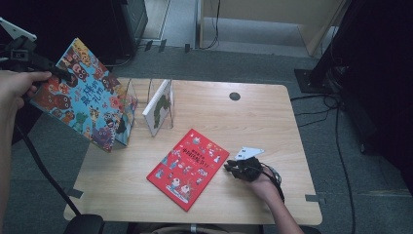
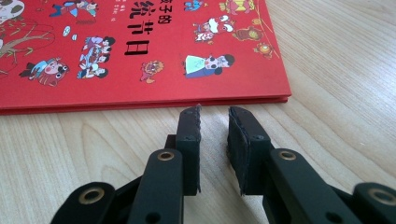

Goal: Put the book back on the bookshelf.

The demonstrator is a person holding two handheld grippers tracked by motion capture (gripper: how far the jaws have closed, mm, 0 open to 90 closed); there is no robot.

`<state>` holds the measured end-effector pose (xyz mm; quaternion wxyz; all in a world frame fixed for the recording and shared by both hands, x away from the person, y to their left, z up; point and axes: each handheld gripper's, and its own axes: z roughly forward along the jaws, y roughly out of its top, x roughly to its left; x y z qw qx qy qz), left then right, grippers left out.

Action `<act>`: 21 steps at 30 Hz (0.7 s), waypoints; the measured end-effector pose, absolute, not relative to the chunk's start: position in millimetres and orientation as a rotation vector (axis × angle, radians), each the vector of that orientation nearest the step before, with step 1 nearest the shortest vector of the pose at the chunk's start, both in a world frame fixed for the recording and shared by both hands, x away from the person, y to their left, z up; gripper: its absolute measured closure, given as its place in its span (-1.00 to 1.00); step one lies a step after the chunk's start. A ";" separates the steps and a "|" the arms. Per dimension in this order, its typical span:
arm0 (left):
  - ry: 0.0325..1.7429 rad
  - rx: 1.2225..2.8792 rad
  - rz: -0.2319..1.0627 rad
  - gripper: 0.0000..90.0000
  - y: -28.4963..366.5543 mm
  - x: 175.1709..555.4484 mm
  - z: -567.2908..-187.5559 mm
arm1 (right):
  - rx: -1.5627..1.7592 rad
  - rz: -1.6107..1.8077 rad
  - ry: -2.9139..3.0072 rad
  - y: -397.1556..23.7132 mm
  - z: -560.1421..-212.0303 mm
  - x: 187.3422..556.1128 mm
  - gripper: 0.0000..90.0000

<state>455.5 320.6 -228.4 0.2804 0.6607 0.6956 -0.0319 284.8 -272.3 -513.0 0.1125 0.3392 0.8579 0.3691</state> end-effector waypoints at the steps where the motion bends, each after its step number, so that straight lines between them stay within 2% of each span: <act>1: 1.864 1.774 -0.083 0.80 320.2 455.5 -228.4 | 0.997 1.083 2.519 -272.3 -512.9 284.6 0.65; 21: 1.895 1.789 -0.081 0.80 318.8 456.0 -227.4 | 0.995 1.084 2.519 -272.5 -512.9 284.6 0.65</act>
